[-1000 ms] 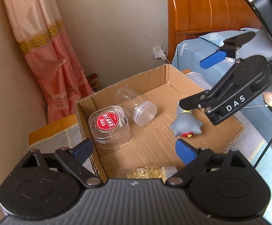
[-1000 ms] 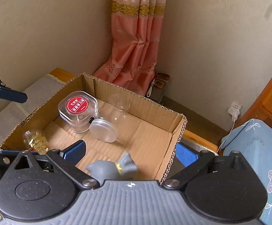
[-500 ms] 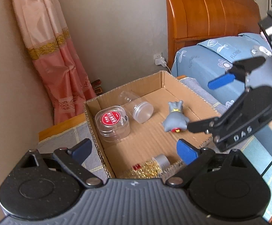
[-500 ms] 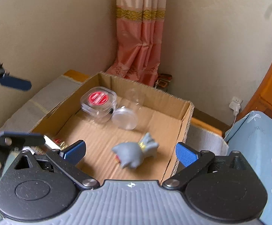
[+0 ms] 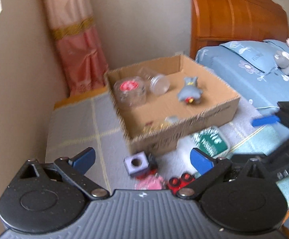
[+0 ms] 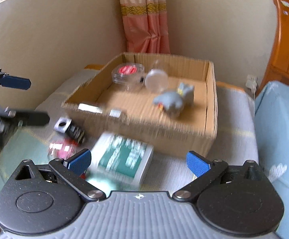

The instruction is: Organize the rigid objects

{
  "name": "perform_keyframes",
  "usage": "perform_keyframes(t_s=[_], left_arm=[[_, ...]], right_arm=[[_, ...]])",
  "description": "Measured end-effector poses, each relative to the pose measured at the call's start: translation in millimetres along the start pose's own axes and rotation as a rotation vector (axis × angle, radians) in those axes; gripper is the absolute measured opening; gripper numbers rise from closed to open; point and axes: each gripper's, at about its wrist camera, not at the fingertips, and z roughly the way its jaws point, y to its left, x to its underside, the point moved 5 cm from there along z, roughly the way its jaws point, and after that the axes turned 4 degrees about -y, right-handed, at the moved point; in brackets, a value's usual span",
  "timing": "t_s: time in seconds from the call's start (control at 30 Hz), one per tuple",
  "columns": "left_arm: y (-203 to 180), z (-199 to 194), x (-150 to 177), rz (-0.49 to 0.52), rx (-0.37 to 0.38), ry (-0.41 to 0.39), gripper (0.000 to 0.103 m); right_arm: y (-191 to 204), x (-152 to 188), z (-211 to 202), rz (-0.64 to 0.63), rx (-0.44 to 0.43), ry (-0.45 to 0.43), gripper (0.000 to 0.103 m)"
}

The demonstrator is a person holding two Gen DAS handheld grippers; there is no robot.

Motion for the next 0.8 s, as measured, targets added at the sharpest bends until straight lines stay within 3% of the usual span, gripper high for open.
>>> perform_keyframes(t_s=[0.13,0.3,0.43,0.63,0.8], left_arm=[[11,7,22,-0.07,-0.051,0.045,0.101],[13,10,38,-0.116,-0.031,0.053,0.101],[13,24,45,-0.152,-0.023,0.071,0.101],[13,54,49,-0.215,0.001,0.091,0.101],[19,74,55,-0.25,-0.055,0.11,0.101]], right_arm=[[5,42,-6,0.091,-0.002,0.015,0.103],[19,77,-2,0.038,0.07,0.053,0.103],[28,87,6,-0.044,0.122,0.081,0.103],[28,85,10,-0.04,0.116,0.054,0.103],[29,86,9,-0.043,0.113,0.04,0.103]])
